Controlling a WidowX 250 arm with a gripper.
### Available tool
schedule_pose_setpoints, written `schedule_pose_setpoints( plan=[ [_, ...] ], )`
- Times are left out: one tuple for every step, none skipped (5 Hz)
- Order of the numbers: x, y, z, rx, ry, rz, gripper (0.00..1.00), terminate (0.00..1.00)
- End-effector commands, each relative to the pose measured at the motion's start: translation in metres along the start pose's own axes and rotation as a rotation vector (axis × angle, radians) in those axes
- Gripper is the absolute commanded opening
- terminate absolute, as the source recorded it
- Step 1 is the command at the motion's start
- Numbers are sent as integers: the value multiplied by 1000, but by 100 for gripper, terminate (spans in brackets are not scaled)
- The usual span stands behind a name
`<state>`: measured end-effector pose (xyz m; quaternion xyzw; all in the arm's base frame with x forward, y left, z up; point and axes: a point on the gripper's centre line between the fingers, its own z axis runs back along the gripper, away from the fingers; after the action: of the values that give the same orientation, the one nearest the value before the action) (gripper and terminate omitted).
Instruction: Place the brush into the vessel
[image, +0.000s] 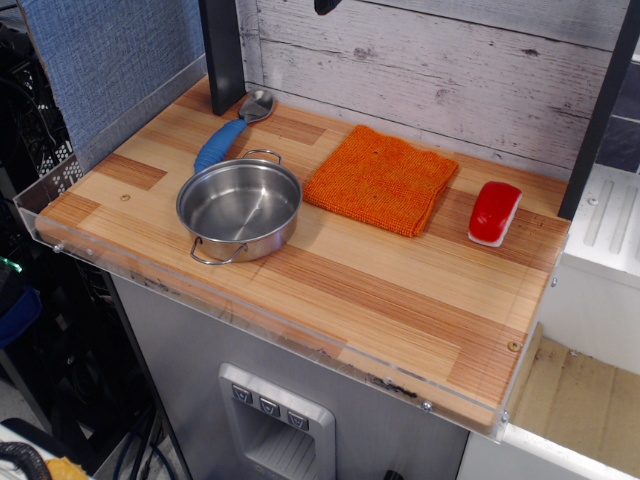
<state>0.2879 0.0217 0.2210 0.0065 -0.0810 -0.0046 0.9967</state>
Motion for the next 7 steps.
schedule_pose_setpoints(
  plan=[
    [0, 0, 0, 0, 0, 0, 100, 0],
    [2, -13, -8, -13, -21, 0, 100, 0],
    [6, -45, -30, -47, -11, -3, 100, 0],
    [8, -78, -51, -61, -4, -34, 100, 0],
    [16, -98, -75, -43, 19, -74, 100, 0],
    [28, -102, -92, -5, 15, -72, 100, 0],
    [42, -106, -109, 34, -7, -61, 100, 0]
  ],
)
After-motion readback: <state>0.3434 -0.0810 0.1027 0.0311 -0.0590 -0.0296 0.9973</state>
